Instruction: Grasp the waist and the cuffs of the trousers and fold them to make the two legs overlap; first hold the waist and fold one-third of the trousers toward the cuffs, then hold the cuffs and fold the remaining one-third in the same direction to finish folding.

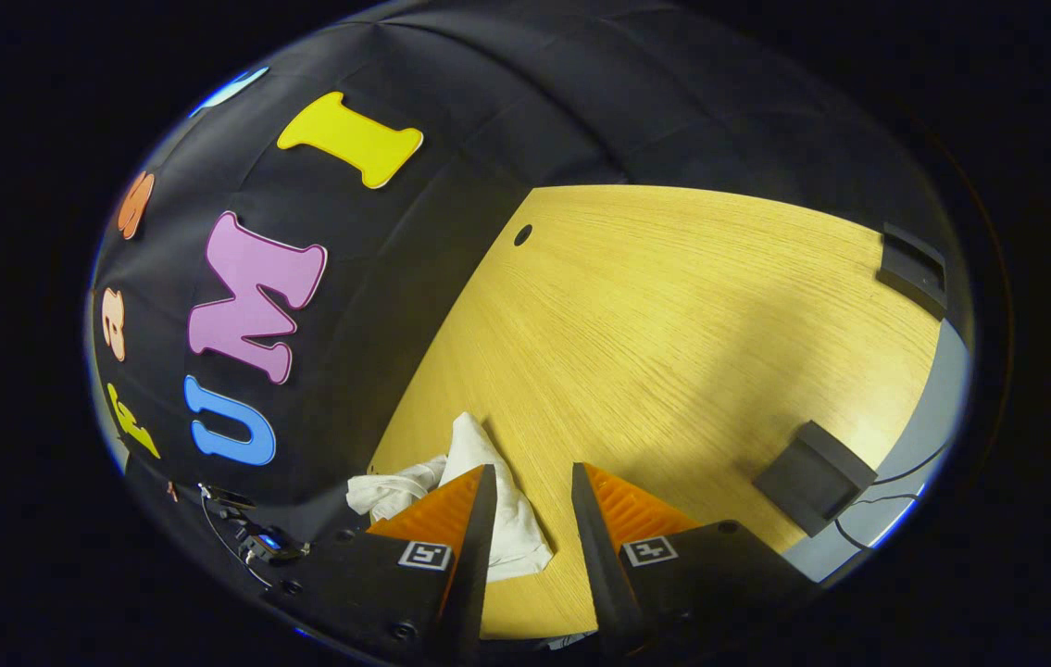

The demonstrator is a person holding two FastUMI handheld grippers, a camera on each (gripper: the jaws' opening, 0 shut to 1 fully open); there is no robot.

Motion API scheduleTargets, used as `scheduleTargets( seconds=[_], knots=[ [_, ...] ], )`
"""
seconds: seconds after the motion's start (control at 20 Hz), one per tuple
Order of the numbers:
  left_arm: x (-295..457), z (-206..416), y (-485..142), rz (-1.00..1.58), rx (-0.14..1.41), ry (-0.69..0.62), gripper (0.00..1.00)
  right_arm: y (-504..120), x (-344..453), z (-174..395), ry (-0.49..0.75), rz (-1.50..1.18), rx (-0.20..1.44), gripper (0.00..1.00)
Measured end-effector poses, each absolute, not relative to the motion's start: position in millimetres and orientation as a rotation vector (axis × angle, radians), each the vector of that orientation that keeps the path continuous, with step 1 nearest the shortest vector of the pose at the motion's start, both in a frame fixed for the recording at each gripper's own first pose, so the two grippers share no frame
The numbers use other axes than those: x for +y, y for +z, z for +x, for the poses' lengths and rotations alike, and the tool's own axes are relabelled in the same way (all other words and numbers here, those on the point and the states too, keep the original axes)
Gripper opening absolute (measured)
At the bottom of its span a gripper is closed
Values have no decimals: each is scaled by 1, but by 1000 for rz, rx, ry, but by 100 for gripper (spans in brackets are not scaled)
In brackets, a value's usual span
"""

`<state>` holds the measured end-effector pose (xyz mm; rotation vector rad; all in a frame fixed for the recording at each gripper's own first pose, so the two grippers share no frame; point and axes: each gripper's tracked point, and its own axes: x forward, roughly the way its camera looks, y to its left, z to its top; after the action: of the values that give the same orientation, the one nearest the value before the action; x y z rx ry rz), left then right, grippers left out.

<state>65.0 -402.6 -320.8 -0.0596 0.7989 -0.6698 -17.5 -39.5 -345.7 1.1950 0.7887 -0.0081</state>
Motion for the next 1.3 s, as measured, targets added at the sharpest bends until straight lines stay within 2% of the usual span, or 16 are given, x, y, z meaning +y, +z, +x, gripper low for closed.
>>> scheduleTargets(
  seconds=[0.05, 0.1, 0.2, 0.35, 0.8, 0.95, 1.3],
  knots=[
    [-411, 63, -324, -19, 802, -687, 48, -346, -42, -19, -14, 1199, 785, 52],
    [-418, 59, -326, 23, 797, -707, 43, -346, -45, -21, -18, 1202, 783, 52],
    [-426, 52, -323, 107, 765, -742, 70, -349, -49, -22, -29, 1204, 782, 52],
    [-433, 41, -315, 193, 711, -804, 92, -351, -48, -25, -37, 1214, 783, 52],
    [-477, -4, -256, 106, 615, -1078, 96, -346, -41, -26, -21, 1209, 783, 53],
    [-467, -2, -253, 11, 665, -1034, 96, -337, -35, -24, -3, 1207, 761, 52],
    [-373, 24, -231, -199, 699, -776, 96, -274, 7, -26, 163, 1176, 641, 52]
  ],
)
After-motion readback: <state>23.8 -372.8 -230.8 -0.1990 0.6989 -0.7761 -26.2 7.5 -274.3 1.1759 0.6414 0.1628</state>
